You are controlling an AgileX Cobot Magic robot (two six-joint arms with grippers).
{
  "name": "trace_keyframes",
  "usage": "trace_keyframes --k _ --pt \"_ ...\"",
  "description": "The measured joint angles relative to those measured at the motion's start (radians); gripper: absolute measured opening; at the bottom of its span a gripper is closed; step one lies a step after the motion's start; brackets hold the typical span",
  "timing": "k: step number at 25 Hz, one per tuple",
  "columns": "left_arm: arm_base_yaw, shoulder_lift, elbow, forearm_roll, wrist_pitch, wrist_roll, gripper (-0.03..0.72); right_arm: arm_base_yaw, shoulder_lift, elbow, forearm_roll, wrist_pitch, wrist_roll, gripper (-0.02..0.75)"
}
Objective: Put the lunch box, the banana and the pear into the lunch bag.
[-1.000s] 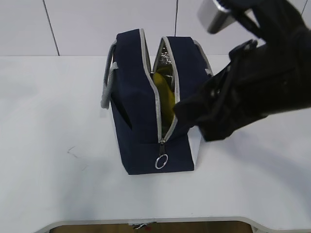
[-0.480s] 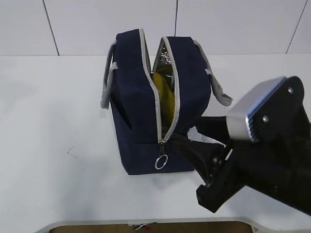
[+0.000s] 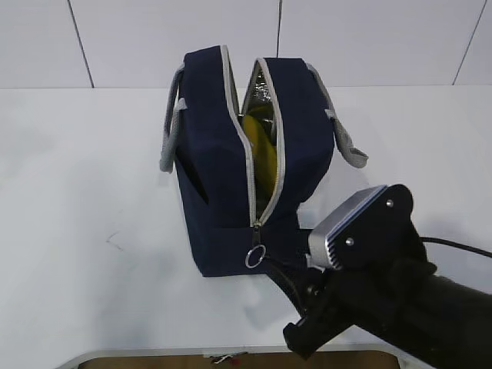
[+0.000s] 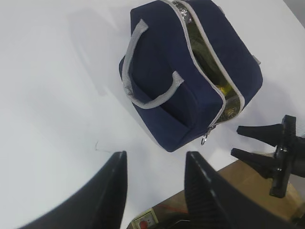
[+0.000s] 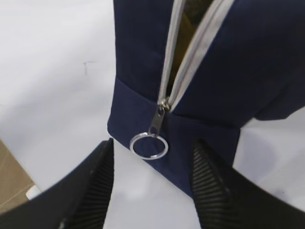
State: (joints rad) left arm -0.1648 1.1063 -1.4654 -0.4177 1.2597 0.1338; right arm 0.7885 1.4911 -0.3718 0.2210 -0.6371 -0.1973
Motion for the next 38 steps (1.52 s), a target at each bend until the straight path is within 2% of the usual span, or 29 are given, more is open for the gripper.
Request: trace_keyframes --k 12,28,34,38 --pt "0.0 0.0 0.0 0.001 0.0 0.0 0.307 0.0 0.247 -0.01 -0.109 -0.202 0.122 0.414" --pt "0.0 0.0 0.0 0.001 0.0 0.0 0.307 0.0 0.354 -0.095 -0.064 -0.21 0.166 0.414" --pt "0.0 0.0 0.0 0.001 0.0 0.0 0.307 0.0 0.356 -0.096 0.02 -0.21 0.167 0.414" --pt "0.0 0.0 0.0 0.001 0.0 0.0 0.307 0.0 0.356 -0.096 0.014 -0.21 0.168 0.414"
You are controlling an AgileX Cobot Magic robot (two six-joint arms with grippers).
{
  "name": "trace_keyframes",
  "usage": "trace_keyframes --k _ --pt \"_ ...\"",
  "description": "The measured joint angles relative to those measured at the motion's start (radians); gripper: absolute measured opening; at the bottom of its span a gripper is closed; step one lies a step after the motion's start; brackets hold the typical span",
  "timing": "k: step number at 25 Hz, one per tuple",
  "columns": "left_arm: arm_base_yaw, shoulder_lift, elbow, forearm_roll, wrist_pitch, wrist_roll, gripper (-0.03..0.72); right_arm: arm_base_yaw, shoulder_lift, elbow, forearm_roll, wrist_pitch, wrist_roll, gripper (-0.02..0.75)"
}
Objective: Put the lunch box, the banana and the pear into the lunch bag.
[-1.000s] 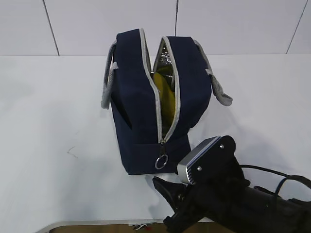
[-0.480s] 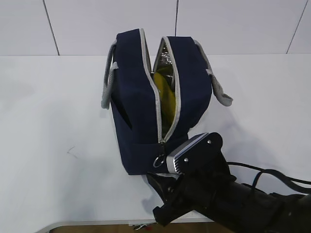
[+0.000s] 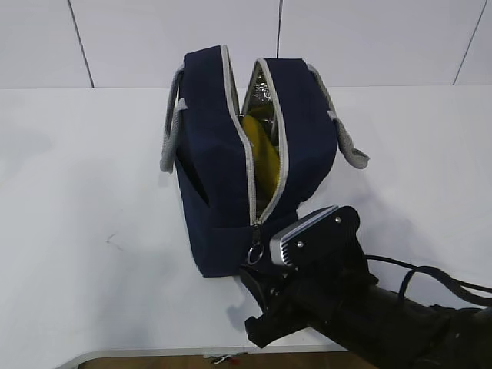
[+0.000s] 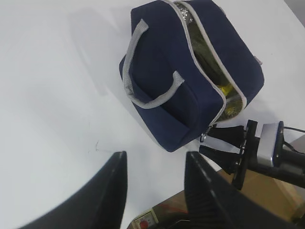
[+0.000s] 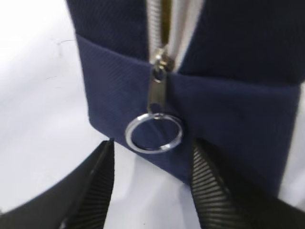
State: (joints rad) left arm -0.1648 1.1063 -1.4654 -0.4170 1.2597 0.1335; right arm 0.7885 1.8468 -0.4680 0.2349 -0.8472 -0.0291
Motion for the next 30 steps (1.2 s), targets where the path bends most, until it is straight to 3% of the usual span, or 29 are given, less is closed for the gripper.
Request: trace_keyframes --k 6,23,30 --pt "0.0 0.0 0.0 0.0 0.0 0.0 0.307 0.0 0.0 -0.008 -0.069 -0.033 0.0 0.414" --pt "0.0 0.0 0.0 0.0 0.0 0.0 0.307 0.0 0.0 -0.008 -0.08 -0.054 0.054 0.414" --pt "0.0 0.0 0.0 -0.006 0.0 0.0 0.307 0.0 0.0 -0.008 -0.137 -0.054 0.101 0.414"
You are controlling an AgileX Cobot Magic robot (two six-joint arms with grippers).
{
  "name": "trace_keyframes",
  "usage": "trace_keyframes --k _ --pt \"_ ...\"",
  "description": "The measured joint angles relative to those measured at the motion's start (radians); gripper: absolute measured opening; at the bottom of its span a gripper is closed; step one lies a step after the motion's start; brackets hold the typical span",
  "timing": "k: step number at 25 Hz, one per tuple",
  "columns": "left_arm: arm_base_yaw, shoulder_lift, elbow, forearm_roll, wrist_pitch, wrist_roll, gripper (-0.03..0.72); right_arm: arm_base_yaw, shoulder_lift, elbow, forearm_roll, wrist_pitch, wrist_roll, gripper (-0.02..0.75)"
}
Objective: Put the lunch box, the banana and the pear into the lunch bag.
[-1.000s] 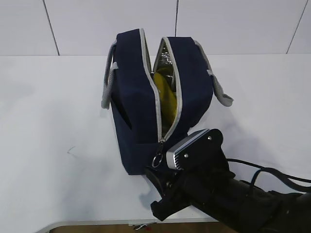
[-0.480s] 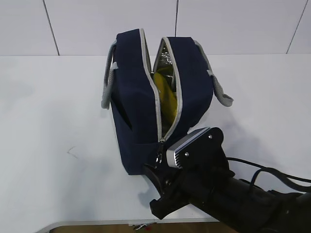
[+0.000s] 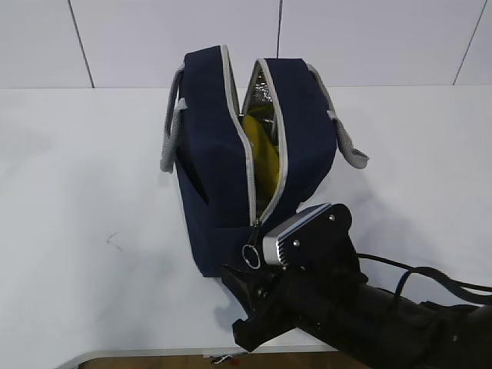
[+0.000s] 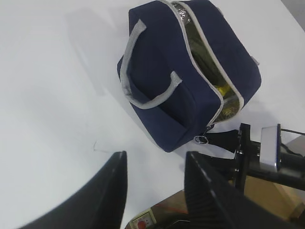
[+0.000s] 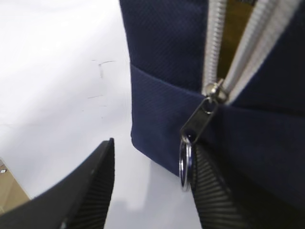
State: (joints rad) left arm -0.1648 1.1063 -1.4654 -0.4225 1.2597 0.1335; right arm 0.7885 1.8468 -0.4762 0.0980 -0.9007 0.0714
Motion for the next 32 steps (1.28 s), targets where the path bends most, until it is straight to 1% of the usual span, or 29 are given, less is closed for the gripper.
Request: trace_keyframes --k 10,19,28,32 --pt "0.0 0.0 0.0 -0.025 0.0 0.0 0.307 0.0 0.0 0.0 0.005 0.013 0.002 0.409" --pt "0.0 0.0 0.0 -0.027 0.0 0.0 0.307 0.0 0.0 0.0 0.014 0.02 0.003 0.281" --pt "0.0 0.0 0.0 -0.027 0.0 -0.002 0.307 0.0 0.0 0.0 0.071 0.022 0.005 0.224" --pt "0.0 0.0 0.0 -0.027 0.0 -0.002 0.306 0.0 0.0 0.0 0.084 0.025 0.005 0.182"
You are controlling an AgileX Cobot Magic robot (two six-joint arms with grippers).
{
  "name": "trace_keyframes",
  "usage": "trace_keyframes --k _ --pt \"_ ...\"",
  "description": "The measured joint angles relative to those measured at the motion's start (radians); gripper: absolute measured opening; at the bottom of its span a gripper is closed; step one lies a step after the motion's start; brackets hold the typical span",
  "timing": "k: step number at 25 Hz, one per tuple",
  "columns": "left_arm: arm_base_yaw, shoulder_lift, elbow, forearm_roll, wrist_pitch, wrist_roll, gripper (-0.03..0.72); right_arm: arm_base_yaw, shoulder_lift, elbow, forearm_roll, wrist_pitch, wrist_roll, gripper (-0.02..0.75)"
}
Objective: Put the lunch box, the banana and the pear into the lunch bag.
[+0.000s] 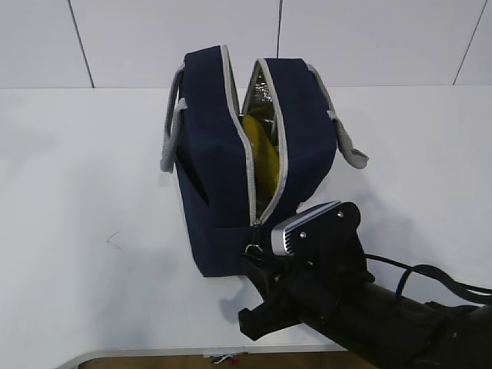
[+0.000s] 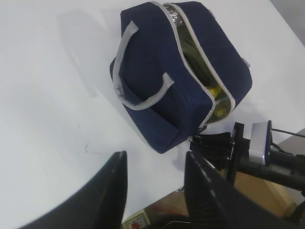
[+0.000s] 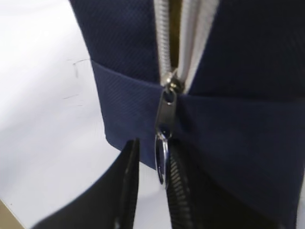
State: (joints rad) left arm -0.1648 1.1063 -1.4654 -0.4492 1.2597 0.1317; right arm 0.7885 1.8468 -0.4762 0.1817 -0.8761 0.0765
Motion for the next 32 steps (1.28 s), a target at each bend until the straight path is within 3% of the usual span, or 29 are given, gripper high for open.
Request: trace_keyframes --k 5,20,24,32 --pt "0.0 0.0 0.0 0.0 0.0 0.0 0.306 0.0 0.0 0.0 0.002 0.024 0.0 0.131" --pt "0.0 0.0 0.0 0.0 0.0 0.0 0.306 0.0 0.0 0.0 0.004 0.034 0.0 0.118" --pt "0.0 0.0 0.0 0.0 0.0 0.0 0.306 0.0 0.0 0.0 0.004 0.034 0.0 0.02" --pt "0.0 0.0 0.0 0.0 0.0 0.0 0.298 0.0 -0.015 0.0 0.027 0.062 0.0 0.013"
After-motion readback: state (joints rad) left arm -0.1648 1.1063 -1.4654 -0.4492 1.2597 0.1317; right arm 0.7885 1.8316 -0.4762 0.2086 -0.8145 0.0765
